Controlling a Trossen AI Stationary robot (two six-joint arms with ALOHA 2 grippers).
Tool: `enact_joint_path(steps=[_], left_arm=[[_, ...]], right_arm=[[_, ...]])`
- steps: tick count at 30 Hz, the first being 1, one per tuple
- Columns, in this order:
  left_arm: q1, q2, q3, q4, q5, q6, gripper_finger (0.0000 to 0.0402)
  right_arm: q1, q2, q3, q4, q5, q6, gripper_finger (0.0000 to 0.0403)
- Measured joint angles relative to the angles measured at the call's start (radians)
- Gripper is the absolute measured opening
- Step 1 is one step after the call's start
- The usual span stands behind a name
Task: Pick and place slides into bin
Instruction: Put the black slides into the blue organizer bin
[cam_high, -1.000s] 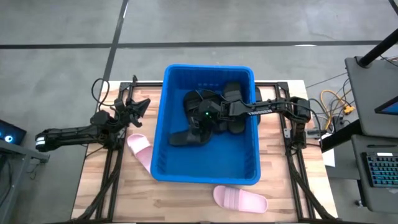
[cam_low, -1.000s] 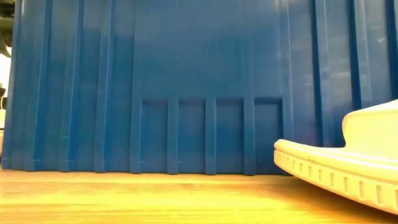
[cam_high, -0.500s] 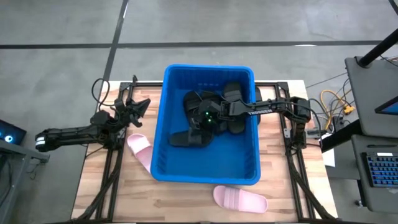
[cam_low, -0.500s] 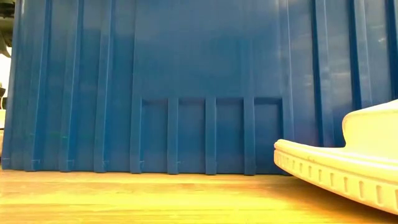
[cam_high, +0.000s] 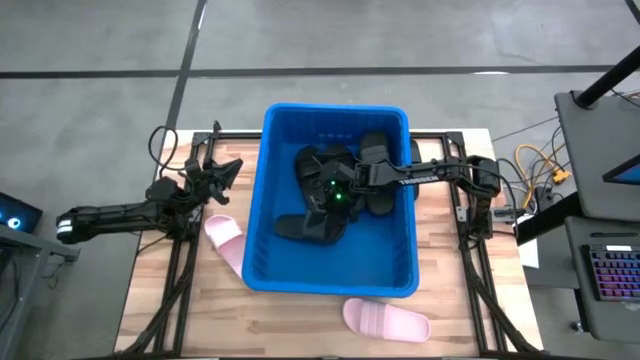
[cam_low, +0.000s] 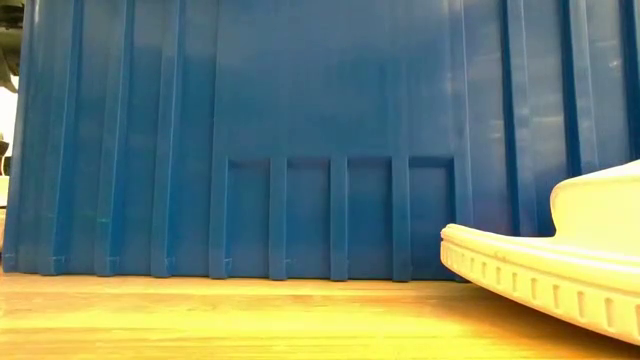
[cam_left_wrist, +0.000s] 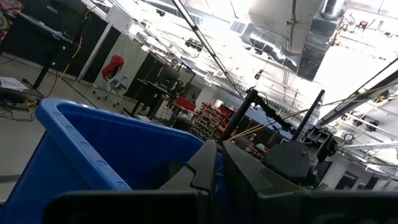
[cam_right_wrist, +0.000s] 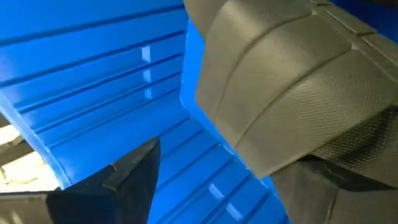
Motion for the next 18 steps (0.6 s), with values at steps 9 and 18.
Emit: enact_joint_path(steps=[9, 18], left_arm=[[0.0, 0.004, 0.0, -0.002, 0.0, 0.0, 0.0011], [0.0, 0.012, 0.0, -0.001, 0.0, 0.0, 0.0011]], right_arm=[[-0.003, -0.007, 0.0, -0.019, -0.006, -0.144, 0.0281], [-0.005, -0.053, 0.006, -0.185, 0.074, -0.279, 0.0276]])
